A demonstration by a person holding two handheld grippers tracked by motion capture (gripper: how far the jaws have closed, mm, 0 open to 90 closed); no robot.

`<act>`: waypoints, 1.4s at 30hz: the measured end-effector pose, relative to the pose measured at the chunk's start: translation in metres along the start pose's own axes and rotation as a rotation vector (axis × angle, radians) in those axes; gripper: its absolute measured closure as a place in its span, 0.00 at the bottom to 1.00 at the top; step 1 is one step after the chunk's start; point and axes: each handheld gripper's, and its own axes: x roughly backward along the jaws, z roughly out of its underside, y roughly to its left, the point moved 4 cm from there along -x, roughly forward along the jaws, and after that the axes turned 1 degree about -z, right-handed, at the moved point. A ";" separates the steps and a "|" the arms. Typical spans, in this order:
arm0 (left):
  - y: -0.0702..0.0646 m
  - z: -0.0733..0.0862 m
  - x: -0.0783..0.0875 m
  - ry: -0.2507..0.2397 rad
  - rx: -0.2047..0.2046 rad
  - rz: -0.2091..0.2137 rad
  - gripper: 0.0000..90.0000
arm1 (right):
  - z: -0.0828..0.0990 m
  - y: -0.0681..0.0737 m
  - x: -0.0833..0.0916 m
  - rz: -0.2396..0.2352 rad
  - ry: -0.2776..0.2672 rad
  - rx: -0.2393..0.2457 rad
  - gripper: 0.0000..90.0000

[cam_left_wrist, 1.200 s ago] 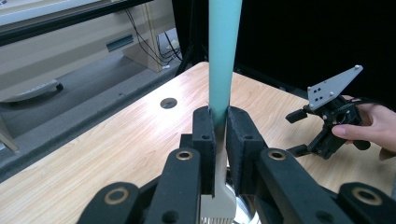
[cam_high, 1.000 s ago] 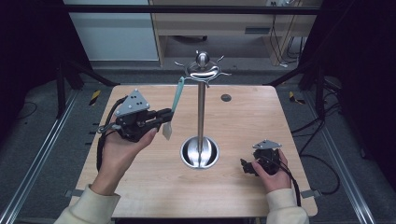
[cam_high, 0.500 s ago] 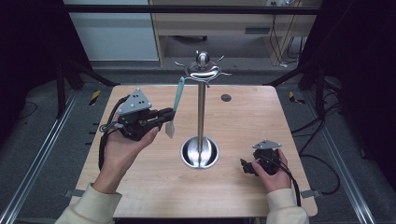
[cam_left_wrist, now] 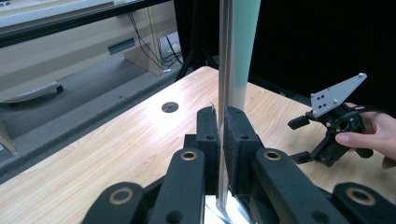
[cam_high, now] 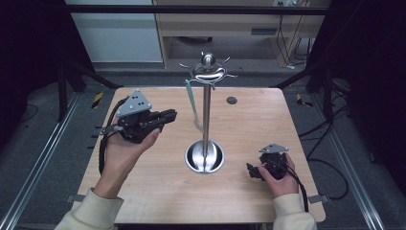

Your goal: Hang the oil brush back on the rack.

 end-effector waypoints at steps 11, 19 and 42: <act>-0.009 0.000 0.009 -0.009 -0.025 -0.002 0.82 | 0.000 0.000 0.000 0.000 0.002 0.002 0.09; -0.015 0.002 0.009 -0.011 -0.034 -0.022 0.61 | 0.000 0.000 0.000 0.001 0.000 0.002 0.09; -0.054 0.015 0.011 0.010 -0.037 0.028 0.09 | 0.000 0.000 0.001 0.001 -0.003 0.001 0.09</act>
